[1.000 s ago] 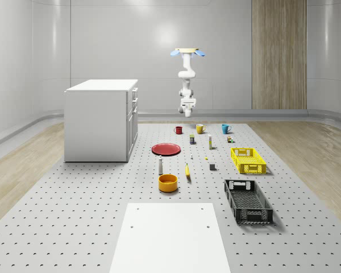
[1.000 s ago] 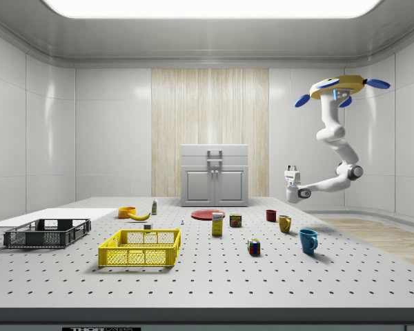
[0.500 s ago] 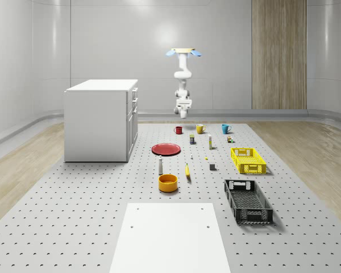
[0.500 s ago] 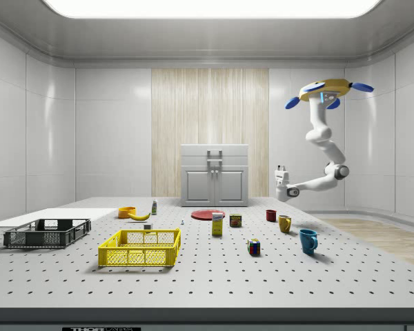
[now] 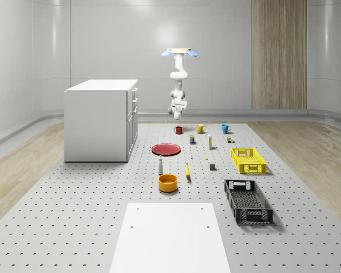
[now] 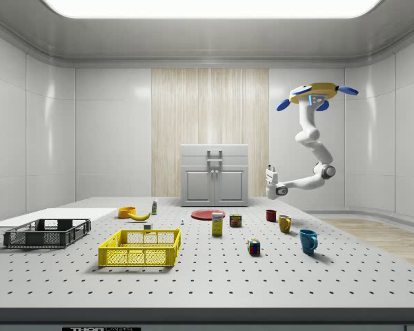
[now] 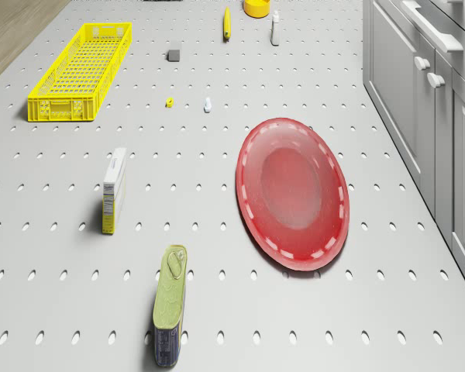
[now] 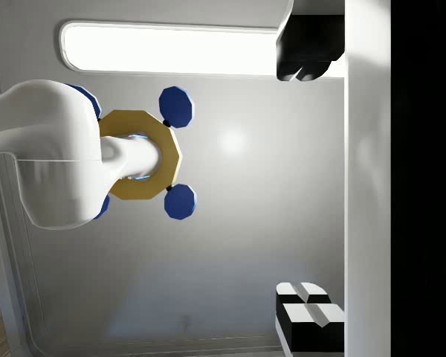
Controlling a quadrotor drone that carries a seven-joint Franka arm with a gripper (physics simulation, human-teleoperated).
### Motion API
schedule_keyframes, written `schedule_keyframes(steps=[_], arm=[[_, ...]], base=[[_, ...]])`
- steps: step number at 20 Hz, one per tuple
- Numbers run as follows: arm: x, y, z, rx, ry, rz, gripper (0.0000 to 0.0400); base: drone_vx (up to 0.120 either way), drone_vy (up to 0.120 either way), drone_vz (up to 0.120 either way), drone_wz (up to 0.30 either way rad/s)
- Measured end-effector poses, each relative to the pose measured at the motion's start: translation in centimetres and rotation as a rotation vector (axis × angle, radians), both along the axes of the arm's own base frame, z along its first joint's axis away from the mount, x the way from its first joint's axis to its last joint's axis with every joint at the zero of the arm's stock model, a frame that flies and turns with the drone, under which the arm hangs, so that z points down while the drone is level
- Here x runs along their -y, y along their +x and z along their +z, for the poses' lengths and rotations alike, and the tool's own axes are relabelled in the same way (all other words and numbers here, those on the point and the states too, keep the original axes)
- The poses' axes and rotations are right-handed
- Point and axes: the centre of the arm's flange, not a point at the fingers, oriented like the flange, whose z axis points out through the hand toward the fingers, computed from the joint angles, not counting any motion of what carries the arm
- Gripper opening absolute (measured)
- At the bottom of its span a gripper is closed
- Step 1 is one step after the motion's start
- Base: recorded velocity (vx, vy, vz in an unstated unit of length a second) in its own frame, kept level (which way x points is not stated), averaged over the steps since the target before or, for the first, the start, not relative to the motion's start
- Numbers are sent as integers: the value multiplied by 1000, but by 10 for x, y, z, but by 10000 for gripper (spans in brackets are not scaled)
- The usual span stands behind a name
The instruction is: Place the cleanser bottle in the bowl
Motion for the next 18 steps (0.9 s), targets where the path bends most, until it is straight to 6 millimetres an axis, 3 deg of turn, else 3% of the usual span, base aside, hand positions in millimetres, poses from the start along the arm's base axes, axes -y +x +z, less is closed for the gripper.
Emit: schedule_keyframes(steps=[3,5,9,14,18], arm=[[-11,0,-3,2,-119,-3,400],[-22,0,-7,3,-238,-7,400],[-53,0,-29,5,-614,-18,400],[-81,2,-98,4,-1382,-43,400],[-60,5,-158,1,-2036,-66,400]], base=[[120,-120,0,0],[120,0,0,0],[120,0,0,0],[120,0,-24,0],[120,0,-120,0]])
